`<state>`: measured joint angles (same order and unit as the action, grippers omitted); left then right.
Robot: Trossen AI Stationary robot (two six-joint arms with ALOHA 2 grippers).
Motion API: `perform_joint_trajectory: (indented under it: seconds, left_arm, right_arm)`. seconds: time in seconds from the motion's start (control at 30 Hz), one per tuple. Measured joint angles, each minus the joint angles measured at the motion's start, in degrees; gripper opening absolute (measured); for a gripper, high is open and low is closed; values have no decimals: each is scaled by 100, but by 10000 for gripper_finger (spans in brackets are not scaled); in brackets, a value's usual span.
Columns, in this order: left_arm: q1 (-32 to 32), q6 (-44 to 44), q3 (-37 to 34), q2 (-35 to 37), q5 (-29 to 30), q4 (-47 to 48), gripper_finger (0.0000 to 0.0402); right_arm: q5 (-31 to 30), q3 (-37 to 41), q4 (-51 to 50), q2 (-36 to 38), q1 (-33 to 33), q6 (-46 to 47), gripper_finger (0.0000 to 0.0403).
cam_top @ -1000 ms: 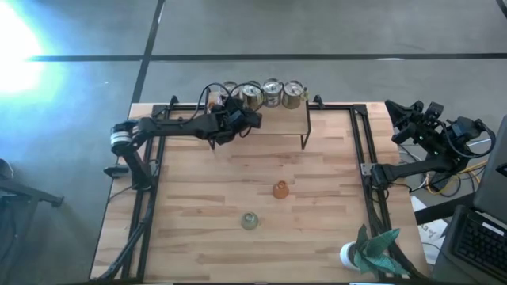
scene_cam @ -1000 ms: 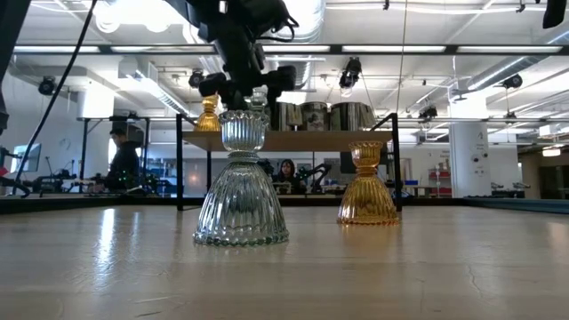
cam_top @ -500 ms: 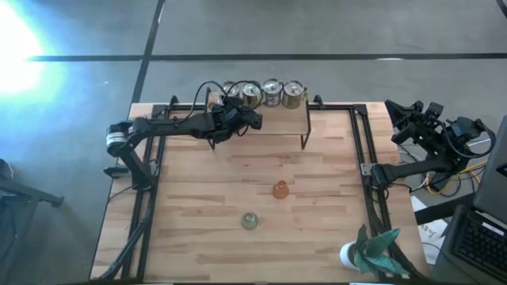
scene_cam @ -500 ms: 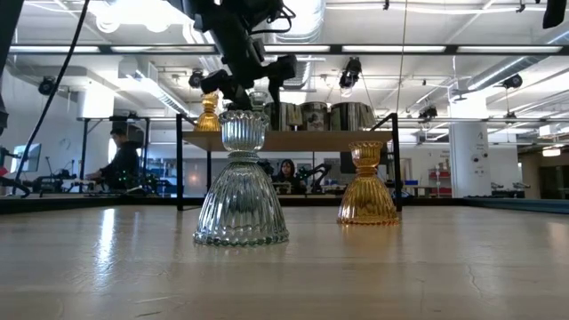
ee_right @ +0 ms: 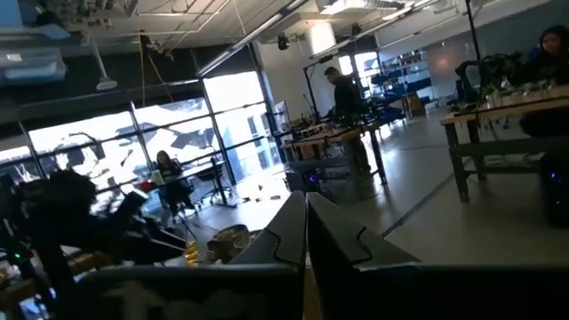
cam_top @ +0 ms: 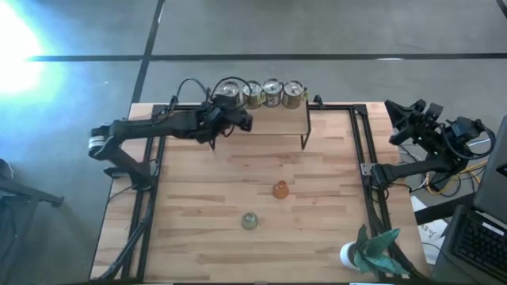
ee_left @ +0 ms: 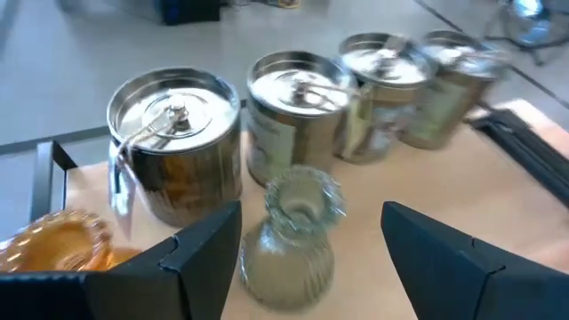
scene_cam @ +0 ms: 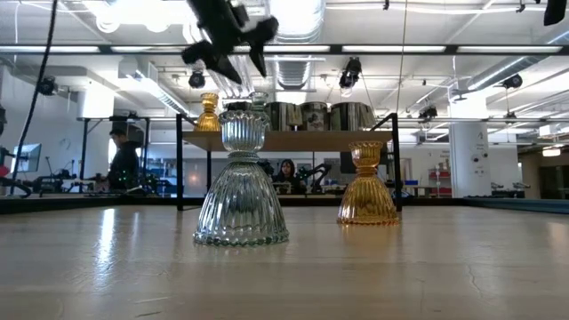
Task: Pick & Place candle stick holders
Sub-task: Put the green glass candle holder on the shelf
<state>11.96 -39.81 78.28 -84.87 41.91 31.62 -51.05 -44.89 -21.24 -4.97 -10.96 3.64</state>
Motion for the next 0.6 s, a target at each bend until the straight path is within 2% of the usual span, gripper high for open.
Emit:
perform_joint_trajectory:
  seconds: [0.17,0.33,0.5,0.6]
  left_arm:
    - [-541,150,0,664,-48,427,273]
    - [-1691,1484,-97,1332,-19,164,273]
    - [-2766,1542,-491,1831,210,-14,273]
    - [-3187,1419,-709,2153,461,-9,273]
  right_arm:
    - [7,-2,103,-3,-2,-411,8]
    - [168,-10,735,-300,0,-726,8]
    - [869,-23,1640,-1249,0,-1328,8]
    - [1100,-233,1585,-1935,-2,-1542,8]
